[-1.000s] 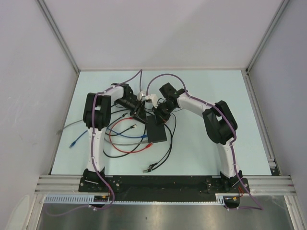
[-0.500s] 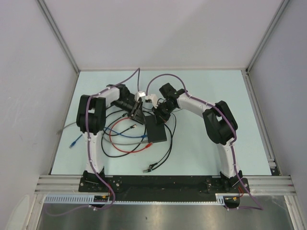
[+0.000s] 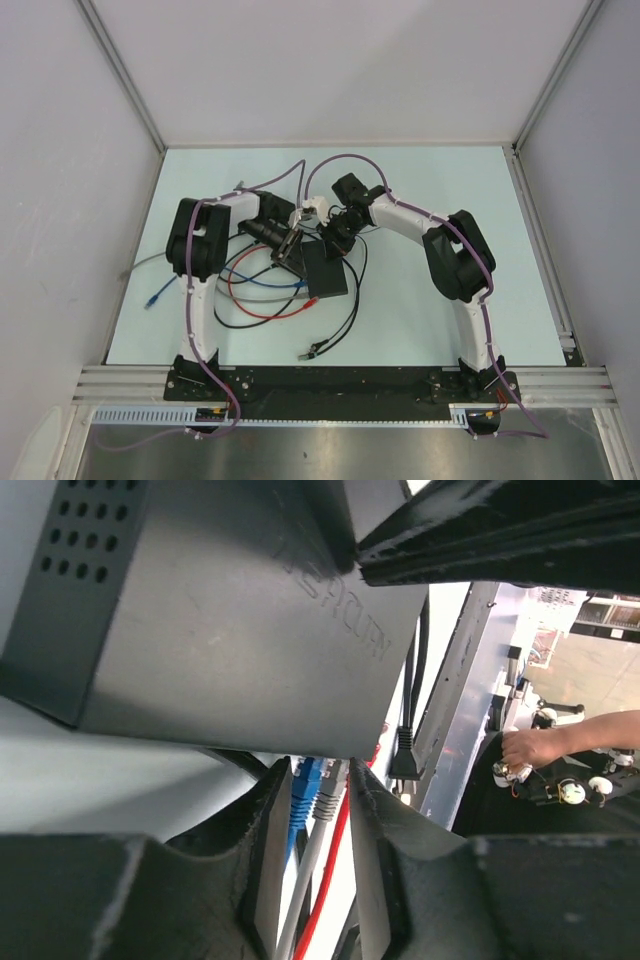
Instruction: Pull the plug from the switch port
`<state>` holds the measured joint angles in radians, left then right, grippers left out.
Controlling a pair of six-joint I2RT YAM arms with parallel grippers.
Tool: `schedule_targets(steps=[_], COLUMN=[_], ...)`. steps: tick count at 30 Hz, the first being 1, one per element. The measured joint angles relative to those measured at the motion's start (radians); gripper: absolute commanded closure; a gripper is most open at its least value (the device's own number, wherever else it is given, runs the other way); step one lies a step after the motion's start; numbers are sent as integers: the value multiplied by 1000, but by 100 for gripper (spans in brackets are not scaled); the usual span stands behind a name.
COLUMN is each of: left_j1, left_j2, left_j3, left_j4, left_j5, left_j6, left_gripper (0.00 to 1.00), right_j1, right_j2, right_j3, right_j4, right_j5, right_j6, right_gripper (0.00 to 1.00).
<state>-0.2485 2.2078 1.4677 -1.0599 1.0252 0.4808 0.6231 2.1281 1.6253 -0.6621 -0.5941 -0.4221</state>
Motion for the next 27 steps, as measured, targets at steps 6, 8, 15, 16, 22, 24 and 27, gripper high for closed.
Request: schedule_targets(steps=[6, 8, 15, 16, 22, 24, 27], left_j1=[0, 0, -2, -3, -6, -8, -10], left_j2=[31, 43, 81, 81, 81, 81, 81], left_j3=[0, 5, 51, 53, 55, 55, 55], left_j4=[-10, -30, -118, -122, -132, -134, -137], left_j5=[8, 19, 30, 29, 24, 25, 26], left_j6=[0, 11, 81, 90, 132, 140, 147], left_gripper=[64, 62, 63, 64, 61, 62, 64], right_j1=[0, 0, 1, 1, 1, 1, 1], right_j2=[0, 0, 0, 0, 0, 0, 0], right_j3=[0, 0, 0, 0, 0, 0, 0], right_j4=[0, 0, 0, 0, 0, 0, 0], right_j5=[0, 1, 3, 3, 3, 3, 3], right_j6=[0, 0, 0, 0, 0, 0, 0], right_gripper=[100, 100, 100, 100, 100, 100, 100])
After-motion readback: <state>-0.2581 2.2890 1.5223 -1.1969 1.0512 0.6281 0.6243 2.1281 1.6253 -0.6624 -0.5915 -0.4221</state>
